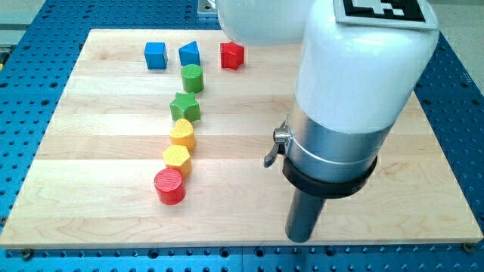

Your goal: Separate the hexagon from the vertical line of blocks

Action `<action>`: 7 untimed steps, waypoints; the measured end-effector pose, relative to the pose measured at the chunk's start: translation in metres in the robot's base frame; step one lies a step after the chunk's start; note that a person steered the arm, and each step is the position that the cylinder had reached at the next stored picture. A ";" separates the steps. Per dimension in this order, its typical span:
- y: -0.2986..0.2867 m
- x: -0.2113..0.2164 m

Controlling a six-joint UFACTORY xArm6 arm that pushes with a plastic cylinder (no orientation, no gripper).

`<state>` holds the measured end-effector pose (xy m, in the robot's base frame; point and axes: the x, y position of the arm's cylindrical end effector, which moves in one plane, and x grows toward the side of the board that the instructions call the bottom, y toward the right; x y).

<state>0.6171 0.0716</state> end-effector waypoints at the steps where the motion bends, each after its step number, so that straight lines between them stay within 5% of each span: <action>1: 0.000 0.000; 7: 0.002 -0.020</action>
<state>0.5968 0.0737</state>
